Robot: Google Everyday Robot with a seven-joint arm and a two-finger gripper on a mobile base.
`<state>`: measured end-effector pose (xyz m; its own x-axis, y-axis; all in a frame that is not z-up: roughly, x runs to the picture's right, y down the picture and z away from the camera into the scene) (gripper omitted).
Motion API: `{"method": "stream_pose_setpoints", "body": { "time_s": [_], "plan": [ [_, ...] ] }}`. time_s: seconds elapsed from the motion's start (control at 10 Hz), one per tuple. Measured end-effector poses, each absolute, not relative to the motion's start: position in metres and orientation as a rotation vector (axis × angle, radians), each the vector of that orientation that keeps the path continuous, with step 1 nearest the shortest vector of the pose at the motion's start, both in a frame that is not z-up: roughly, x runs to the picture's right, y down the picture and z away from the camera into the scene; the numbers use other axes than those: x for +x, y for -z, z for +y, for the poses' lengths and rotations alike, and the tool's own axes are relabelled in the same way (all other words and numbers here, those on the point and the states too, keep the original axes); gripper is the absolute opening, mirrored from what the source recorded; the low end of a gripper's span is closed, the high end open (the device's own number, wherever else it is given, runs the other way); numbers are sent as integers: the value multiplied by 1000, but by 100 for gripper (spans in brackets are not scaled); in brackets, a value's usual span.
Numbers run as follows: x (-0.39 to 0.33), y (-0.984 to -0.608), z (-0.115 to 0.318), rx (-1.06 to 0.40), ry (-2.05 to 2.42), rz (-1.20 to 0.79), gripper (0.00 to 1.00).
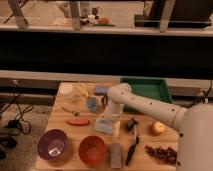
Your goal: Place towel in red bowl
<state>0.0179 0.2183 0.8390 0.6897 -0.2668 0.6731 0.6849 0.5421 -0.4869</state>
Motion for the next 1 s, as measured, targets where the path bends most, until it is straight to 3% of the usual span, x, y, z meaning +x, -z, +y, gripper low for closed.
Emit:
{"method": "stream_pose_setpoints", "body": {
  "time_s": [0.7, 0.8, 1.0],
  "plan": [
    [30, -857, 230, -855, 542, -587, 79],
    [30, -857, 230, -855, 542, -586, 73],
    [31, -858, 229, -853, 540, -586, 52]
  ]
}}
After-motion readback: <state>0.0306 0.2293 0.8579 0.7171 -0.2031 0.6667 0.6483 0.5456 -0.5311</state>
